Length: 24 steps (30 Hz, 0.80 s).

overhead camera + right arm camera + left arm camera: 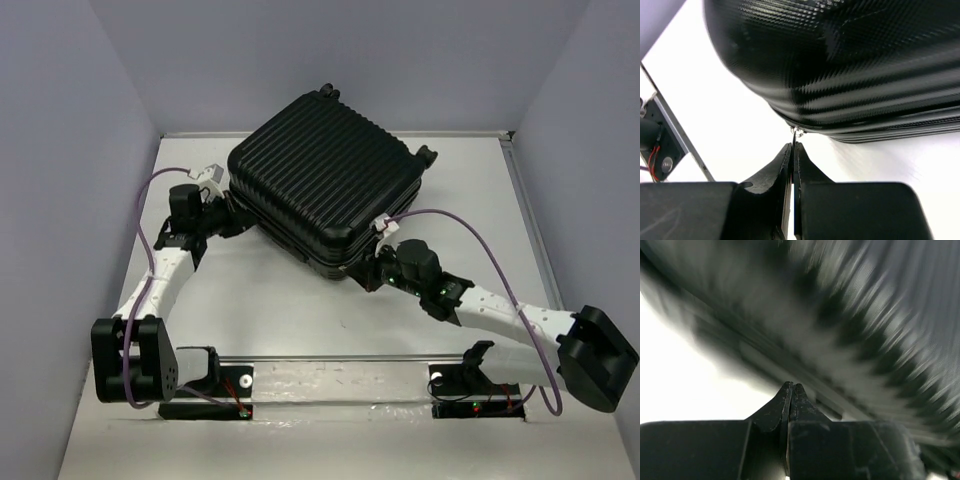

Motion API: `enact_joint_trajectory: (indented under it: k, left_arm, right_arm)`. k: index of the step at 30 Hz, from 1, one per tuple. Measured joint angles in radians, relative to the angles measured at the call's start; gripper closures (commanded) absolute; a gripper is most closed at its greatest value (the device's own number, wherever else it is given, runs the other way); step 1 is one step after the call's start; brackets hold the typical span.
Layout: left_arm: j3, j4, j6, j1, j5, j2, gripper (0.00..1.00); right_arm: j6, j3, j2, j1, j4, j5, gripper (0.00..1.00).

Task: Pack the luggage

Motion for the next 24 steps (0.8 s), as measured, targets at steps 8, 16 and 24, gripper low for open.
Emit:
enact_joint_trajectory:
  k: [8, 16, 24]
  left_arm:
    - [-0.077, -0.067, -0.031, -0.052, 0.030, -0.019, 0.80]
    - [-0.004, -0.122, -0.047, -0.042, -0.048, -0.198, 0.14]
    - [0.131, -0.124, -0.086, -0.042, -0.113, -0.164, 0.02]
  right_arm:
    - [0.009, -0.061, -0.156, 0.000, -0.074, 0.111, 0.93]
    - [0.108, -0.124, -0.562, -0.005, -0.468, 0.317, 0.93]
    - [0.227, -0.120, -0.768, -0.006, -0.694, 0.370, 0.29]
